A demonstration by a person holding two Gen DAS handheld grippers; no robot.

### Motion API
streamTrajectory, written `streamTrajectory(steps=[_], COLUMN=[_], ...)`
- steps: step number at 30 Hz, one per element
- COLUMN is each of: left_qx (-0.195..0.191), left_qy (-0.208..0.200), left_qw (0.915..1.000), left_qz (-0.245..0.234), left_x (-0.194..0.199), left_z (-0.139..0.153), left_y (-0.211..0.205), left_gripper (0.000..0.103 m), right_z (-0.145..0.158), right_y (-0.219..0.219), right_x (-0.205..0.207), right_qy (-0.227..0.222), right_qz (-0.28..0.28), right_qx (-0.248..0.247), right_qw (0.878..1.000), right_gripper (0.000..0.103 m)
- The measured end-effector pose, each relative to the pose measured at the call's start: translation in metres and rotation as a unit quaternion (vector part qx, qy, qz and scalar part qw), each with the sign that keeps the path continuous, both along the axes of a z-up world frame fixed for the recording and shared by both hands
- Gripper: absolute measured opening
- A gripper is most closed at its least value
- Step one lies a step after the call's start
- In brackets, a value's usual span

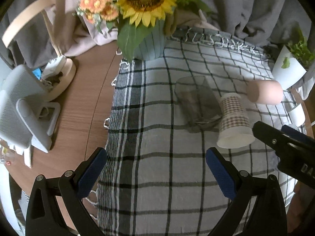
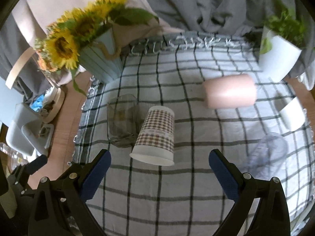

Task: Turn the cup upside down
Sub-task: 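Move the right tool to the houndstooth paper cup and close on it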

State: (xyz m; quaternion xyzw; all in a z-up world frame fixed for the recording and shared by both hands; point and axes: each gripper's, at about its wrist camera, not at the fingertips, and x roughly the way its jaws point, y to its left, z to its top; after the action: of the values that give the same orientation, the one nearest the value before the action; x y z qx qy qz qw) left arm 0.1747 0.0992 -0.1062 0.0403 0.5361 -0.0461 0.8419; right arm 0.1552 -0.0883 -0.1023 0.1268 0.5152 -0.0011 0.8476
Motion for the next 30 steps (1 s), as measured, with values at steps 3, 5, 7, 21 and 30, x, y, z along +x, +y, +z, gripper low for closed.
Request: streamTrajectory(steps=[3, 5, 7, 21, 30], left_qx=[0.000, 0.002, 0.001, -0.003, 0.003], left_qy=[0.009, 0.015, 0.022, 0.044, 0.046], left_qw=[1.0000, 0.9999, 0.9998, 0.9990, 0.9988], left_qz=[-0.001, 0.000, 0.000, -0.010, -0.019], left_x=[0.008, 0.012, 0.016, 0.033, 0.034], left_z=[-0.010, -0.016, -0.021, -0.038, -0.040], left_y=[0.001, 0.002, 0.002, 0.000, -0.004], left_gripper=[0.103, 0.103, 0.103, 0.103, 0.103], right_z=[-0.015, -0.024, -0.033, -0.066, -0.083], right_y=[0.001, 0.002, 0.003, 0.001, -0.002], right_x=[0.011, 0.018, 0.024, 0.049, 0.049], right_qy=[0.023, 0.035, 0.048, 0.106, 0.129], right_qz=[-0.001, -0.001, 0.001, 0.004, -0.008], right_qx=[0.012, 0.017, 0.020, 0.037, 0.059], right_qw=[1.000, 0.999, 0.999, 0.994, 0.990], right_gripper=[0.097, 0.095, 0.095, 0.082, 0.072])
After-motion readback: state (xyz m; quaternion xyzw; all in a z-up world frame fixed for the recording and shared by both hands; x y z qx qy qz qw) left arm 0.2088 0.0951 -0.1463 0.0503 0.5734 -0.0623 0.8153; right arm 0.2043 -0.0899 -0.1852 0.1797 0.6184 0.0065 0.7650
